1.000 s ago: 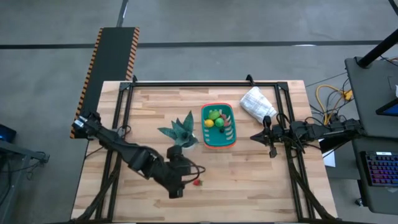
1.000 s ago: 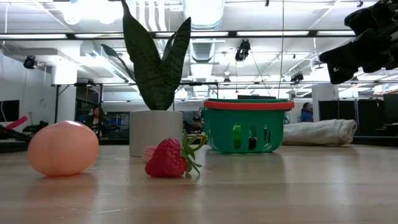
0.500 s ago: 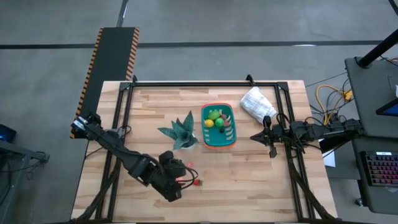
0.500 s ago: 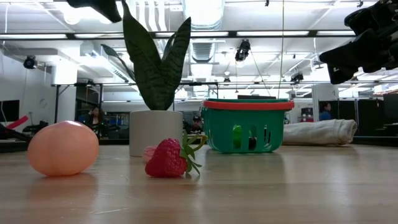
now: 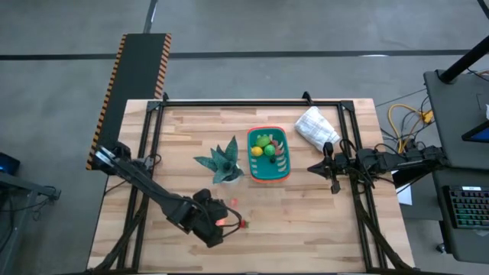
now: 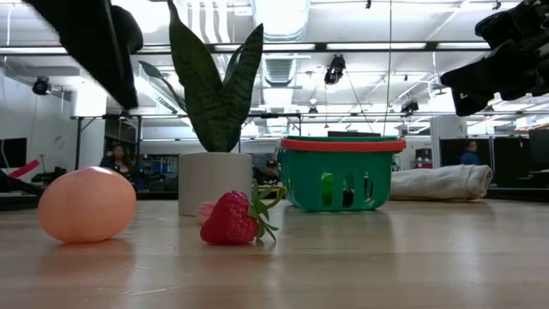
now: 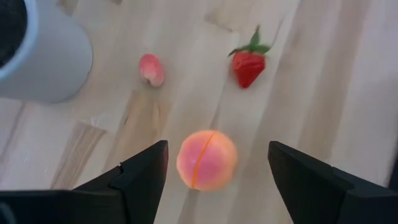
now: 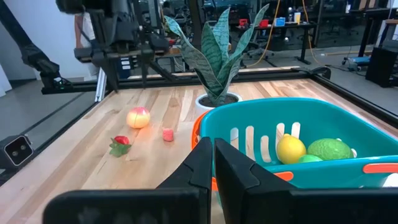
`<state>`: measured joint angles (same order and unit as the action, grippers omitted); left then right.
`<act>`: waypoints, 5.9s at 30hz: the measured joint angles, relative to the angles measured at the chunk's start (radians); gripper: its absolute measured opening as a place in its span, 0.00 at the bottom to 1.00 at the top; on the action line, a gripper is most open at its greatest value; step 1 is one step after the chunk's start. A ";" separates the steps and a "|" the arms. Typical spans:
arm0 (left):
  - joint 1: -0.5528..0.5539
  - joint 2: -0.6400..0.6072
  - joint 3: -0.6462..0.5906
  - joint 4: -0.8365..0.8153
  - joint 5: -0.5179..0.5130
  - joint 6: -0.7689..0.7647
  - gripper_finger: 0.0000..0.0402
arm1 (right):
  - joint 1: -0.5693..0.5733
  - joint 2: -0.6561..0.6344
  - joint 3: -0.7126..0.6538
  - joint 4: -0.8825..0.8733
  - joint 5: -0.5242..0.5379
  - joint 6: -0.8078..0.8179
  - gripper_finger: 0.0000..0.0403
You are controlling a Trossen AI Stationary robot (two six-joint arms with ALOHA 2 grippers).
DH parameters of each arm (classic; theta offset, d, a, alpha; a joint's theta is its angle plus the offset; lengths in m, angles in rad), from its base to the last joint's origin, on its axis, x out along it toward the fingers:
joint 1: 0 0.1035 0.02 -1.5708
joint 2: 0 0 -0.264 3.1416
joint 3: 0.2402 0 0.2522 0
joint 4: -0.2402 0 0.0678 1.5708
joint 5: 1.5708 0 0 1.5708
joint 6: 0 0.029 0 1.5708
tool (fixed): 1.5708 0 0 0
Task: Build produce basket
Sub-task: Put the bottom peach into the basket
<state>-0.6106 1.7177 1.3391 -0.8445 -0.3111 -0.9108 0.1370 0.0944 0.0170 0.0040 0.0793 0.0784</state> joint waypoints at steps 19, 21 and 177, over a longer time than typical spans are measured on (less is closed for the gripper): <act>0.000 0.111 -0.023 0.003 0.049 0.006 0.65 | 0.000 0.000 0.000 0.000 0.000 0.000 0.02; 0.000 0.124 -0.024 0.008 0.050 0.012 0.65 | 0.000 0.000 0.000 0.000 0.000 0.000 0.02; 0.952 0.246 0.059 0.985 0.648 1.107 0.52 | 0.000 0.000 0.000 0.000 0.000 0.000 0.02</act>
<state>0.3412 1.9637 1.3984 0.1401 0.3365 0.1965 0.1369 0.0944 0.0166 0.0036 0.0795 0.0784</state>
